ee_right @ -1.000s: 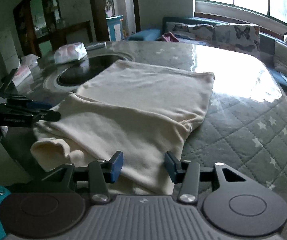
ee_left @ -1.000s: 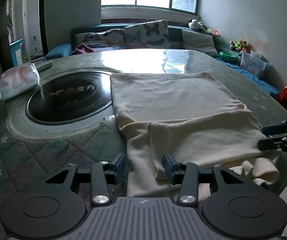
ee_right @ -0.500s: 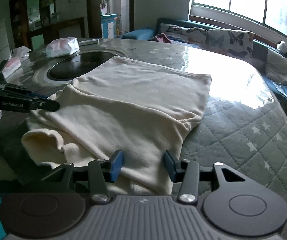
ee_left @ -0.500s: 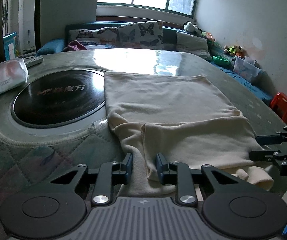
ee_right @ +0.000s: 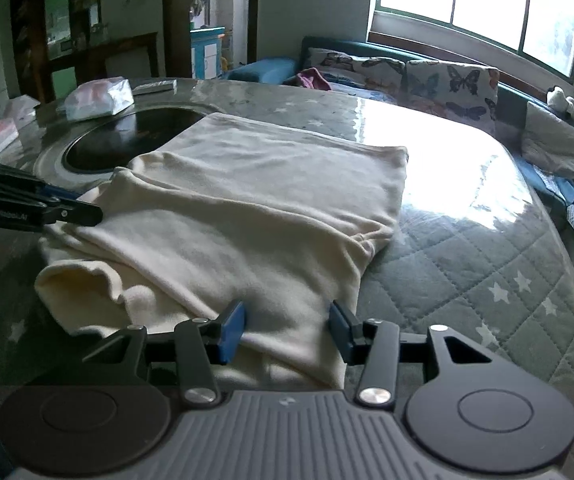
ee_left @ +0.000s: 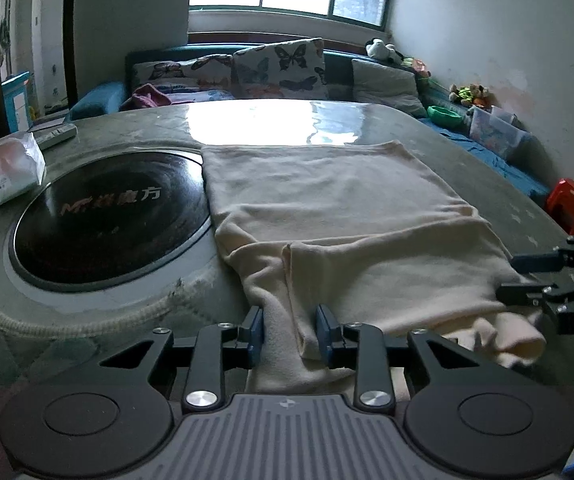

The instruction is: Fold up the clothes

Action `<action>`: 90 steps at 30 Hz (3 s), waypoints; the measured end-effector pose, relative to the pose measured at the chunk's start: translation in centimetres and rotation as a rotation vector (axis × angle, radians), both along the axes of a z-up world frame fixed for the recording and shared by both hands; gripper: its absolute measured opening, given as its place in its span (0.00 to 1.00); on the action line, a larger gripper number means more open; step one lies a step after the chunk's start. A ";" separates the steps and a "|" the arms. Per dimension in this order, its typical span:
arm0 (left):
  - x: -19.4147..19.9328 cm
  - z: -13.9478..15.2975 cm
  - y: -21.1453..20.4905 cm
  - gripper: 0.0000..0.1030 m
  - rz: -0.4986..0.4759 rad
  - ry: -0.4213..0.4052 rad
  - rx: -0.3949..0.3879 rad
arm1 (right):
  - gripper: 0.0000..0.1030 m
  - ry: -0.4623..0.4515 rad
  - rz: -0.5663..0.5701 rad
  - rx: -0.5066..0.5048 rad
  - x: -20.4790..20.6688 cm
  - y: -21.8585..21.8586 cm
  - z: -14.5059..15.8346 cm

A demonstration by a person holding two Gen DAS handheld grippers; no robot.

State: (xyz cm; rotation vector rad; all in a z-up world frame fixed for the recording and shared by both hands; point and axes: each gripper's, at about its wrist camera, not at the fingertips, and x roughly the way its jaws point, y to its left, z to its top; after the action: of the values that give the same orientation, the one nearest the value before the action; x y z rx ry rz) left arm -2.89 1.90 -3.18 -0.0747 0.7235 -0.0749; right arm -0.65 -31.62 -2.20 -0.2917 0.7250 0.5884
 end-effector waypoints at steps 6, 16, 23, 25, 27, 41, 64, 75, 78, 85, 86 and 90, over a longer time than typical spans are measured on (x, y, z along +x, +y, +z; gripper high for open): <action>-1.4 0.6 0.1 0.37 -0.026 0.009 0.015 | 0.46 0.008 0.035 -0.025 -1.5 -0.3 0.4; -0.5 3.3 0.0 0.32 -0.078 -0.070 -0.008 | 0.45 0.000 0.072 0.033 0.4 0.5 2.7; 2.3 1.8 -0.4 0.29 -0.081 -0.058 -0.014 | 0.40 0.013 0.049 0.055 3.7 1.6 1.3; 2.7 1.0 -0.1 0.29 -0.066 -0.031 -0.001 | 0.39 0.019 0.051 0.041 3.9 1.7 0.7; 2.5 0.6 0.1 0.29 -0.060 -0.026 0.011 | 0.39 0.013 0.057 0.032 3.5 1.6 0.7; -3.0 2.1 -4.3 0.29 -0.304 -0.069 -0.024 | 0.39 0.027 0.263 -0.029 -3.2 3.8 1.1; -4.3 0.5 -4.7 0.06 -0.430 -0.061 0.048 | 0.06 0.091 0.334 -0.052 -5.7 2.9 1.5; -5.0 2.2 -2.8 0.10 -0.423 -0.089 0.034 | 0.09 0.040 0.262 0.045 -2.2 2.1 3.9; -5.5 2.1 -2.2 0.14 -0.417 -0.083 0.080 | 0.09 0.060 0.266 0.049 -1.4 2.8 2.7; -7.0 0.7 -3.2 0.30 -0.490 -0.102 0.210 | 0.12 0.036 0.327 -0.004 -2.6 4.0 1.5; -7.0 0.5 -3.5 0.32 -0.500 -0.111 0.221 | 0.13 0.033 0.330 -0.004 -2.7 4.0 1.7; -6.7 -0.4 -4.7 0.32 -0.536 -0.148 0.262 | 0.16 0.042 0.336 -0.029 -3.0 3.9 1.3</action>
State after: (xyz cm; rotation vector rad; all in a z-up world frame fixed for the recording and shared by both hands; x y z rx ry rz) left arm -9.57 -2.82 -3.55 0.3741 0.5843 -0.4913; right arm -3.66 -27.69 -0.87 -0.4337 0.7301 0.9054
